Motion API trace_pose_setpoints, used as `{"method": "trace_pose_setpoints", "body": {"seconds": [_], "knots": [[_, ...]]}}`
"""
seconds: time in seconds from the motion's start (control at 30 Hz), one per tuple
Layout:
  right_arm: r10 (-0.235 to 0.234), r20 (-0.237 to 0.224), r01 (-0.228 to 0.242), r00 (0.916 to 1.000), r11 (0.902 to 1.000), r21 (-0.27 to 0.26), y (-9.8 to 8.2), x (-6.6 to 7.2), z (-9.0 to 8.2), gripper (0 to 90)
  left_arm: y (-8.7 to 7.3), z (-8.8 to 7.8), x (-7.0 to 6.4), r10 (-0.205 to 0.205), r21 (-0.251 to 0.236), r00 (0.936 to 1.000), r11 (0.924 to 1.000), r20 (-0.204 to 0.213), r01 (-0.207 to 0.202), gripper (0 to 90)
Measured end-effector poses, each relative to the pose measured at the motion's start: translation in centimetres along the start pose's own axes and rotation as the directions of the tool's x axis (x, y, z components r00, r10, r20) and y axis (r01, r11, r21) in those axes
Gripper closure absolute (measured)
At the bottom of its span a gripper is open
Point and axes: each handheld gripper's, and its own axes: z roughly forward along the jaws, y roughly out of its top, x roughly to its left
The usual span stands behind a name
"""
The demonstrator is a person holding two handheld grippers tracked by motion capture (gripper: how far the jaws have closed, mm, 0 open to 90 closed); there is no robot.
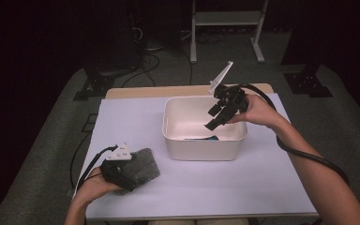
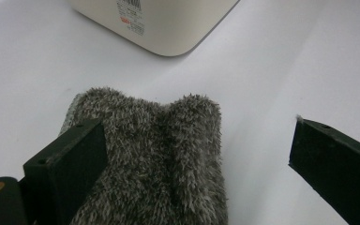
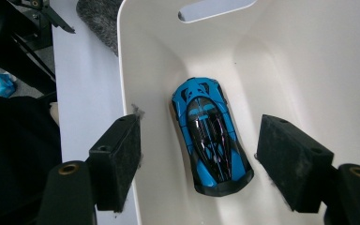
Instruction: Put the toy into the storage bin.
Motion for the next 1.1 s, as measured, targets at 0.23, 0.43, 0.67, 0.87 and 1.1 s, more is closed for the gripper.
{"method": "trace_pose_setpoints", "body": {"seconds": [0.23,0.43,0.67,0.87,1.1], "knots": [[0.007,0.015,-0.007,0.9999,0.9999,-0.015,-0.8,0.5,-1.2,28.9,0.0,0.0,0.0,0.002,0.002,1.0,1.0,-0.002,-0.002,3.9],[0.018,0.026,-0.017,0.9995,0.9995,-0.025,-1.4,0.9,-2.2,28.6,0.0,0.1,-0.1,0.002,0.0,1.0,1.0,-0.002,-0.002,3.9],[0.029,0.043,-0.028,0.9987,0.9989,-0.037,-2.3,1.3,-3.3,28.5,0.0,0.1,-0.1,0.004,0.001,1.0,1.0,-0.003,-0.004,3.9],[0.038,0.052,-0.035,0.9979,0.9978,-0.056,-3.3,1.6,-4.3,28.1,0.0,0.2,-0.1,0.001,0.004,1.0,1.0,-0.003,-0.001,3.9],[0.052,0.061,-0.048,0.9968,0.9966,-0.067,-4.5,1.8,-5.0,27.8,0.0,0.2,-0.1,0.006,0.009,1.0,0.9999,-0.004,-0.006,3.9]]}}
